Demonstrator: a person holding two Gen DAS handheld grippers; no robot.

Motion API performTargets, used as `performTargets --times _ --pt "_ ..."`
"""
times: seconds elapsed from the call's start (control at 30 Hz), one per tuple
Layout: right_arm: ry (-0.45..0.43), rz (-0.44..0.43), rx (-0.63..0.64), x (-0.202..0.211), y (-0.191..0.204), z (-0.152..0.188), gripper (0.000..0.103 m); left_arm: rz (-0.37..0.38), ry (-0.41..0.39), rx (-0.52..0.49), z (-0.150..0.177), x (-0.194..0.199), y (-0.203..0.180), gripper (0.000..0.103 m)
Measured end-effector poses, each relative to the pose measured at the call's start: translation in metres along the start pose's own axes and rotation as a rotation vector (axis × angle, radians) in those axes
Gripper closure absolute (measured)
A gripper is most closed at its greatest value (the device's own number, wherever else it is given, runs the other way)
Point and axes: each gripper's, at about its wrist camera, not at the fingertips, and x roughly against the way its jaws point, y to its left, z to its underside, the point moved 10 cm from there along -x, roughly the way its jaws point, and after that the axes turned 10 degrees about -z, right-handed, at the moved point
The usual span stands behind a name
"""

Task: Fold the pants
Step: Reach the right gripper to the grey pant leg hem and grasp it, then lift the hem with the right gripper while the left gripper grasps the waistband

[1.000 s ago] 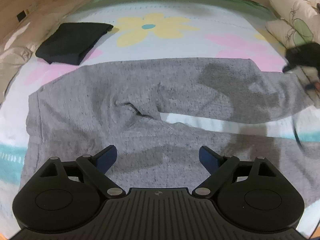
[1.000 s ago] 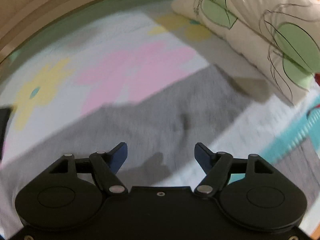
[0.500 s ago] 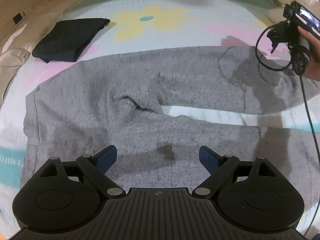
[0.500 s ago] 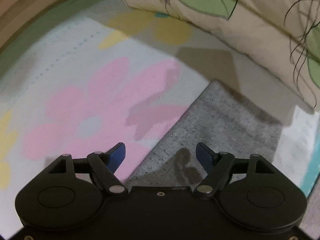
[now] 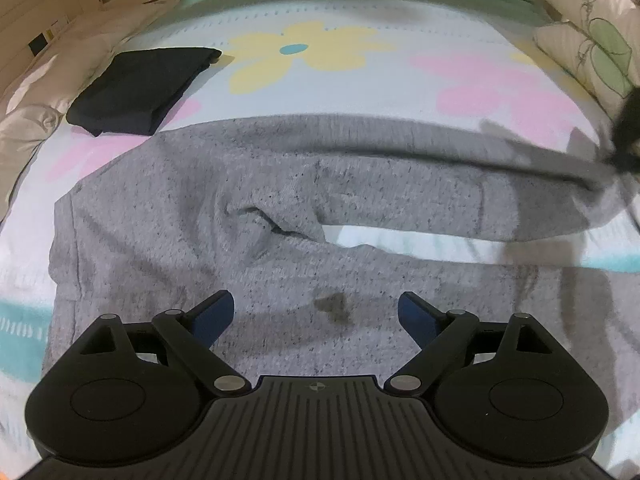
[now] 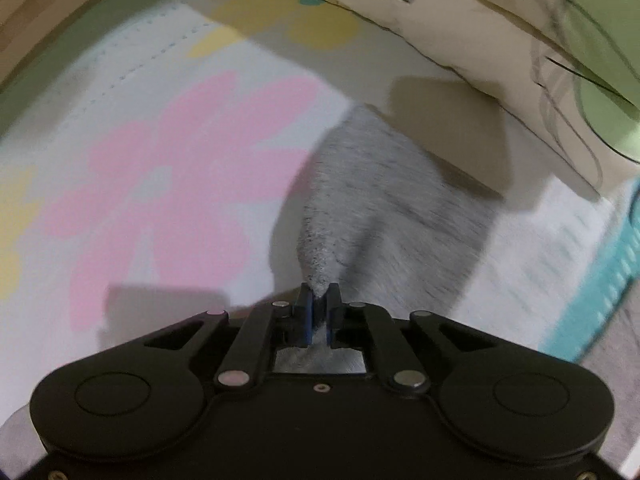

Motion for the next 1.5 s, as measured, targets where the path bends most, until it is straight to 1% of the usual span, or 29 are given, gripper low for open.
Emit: performTargets --times 0.13,0.17,0.3,0.43,0.53,0.7,0.87,0.97,1.07,1.13,1.17,1.2,1.23,1.27,1.3,1.37,1.43,1.5 --pt "0.026 -0.04 0.03 0.045 -0.015 0.033 0.096 0.009 -0.013 0.007 -0.003 0.003 -0.001 0.014" --pt "0.032 -0.05 0.034 0.053 -0.02 0.037 0.096 0.019 -0.018 0.011 -0.005 0.004 -0.001 0.014" --pt "0.045 -0.089 0.015 0.085 -0.037 0.076 0.096 0.063 -0.028 0.041 -0.017 0.007 -0.001 0.014" --pt "0.051 -0.09 0.007 0.094 -0.05 0.11 0.096 0.075 -0.033 0.086 -0.041 0.002 0.009 0.013" --pt "0.09 -0.059 0.024 0.087 -0.055 0.125 0.096 0.067 -0.012 0.147 -0.065 -0.014 0.019 0.013" --pt "0.1 -0.056 0.018 0.086 -0.052 0.125 0.095 0.066 0.072 0.22 -0.098 -0.052 0.029 0.013" --pt "0.089 -0.056 0.032 0.091 -0.046 0.127 0.094 0.033 0.138 0.236 -0.117 -0.085 0.031 0.013" --pt "0.089 -0.055 0.04 0.086 -0.047 0.124 0.094 0.021 0.184 0.217 -0.121 -0.103 0.027 0.013" --pt "0.096 -0.056 0.038 0.085 -0.048 0.125 0.094 0.006 0.245 0.191 -0.116 -0.122 0.02 0.014" --pt "0.101 -0.055 0.041 0.084 -0.048 0.125 0.094 0.01 0.279 0.18 -0.113 -0.131 0.013 0.014" --pt "0.104 -0.054 0.041 0.084 -0.048 0.125 0.094 0.013 0.305 0.169 -0.11 -0.137 0.009 0.023" --pt "0.106 -0.053 0.042 0.083 -0.048 0.125 0.094 0.017 0.317 0.171 -0.109 -0.14 0.008 0.059" --pt "0.108 -0.052 0.043 0.083 -0.048 0.125 0.094 0.022 0.33 0.175 -0.107 -0.143 0.007 0.078" --pt "0.108 -0.051 0.044 0.083 -0.048 0.125 0.094 0.03 0.346 0.184 -0.105 -0.145 0.006 0.093" --pt "0.108 -0.051 0.046 0.082 -0.047 0.125 0.094 0.039 0.331 0.199 -0.106 -0.143 0.007 0.093" --pt "0.107 -0.056 0.047 0.083 -0.046 0.123 0.094 0.035 0.249 0.21 -0.114 -0.129 0.013 0.096" --pt "0.094 -0.069 0.048 0.086 -0.045 0.119 0.094 0.018 0.172 0.183 -0.12 -0.104 0.017 0.096" --pt "0.057 -0.086 0.057 0.093 -0.042 0.113 0.094 0.014 0.082 0.161 -0.126 -0.071 0.021 0.097"
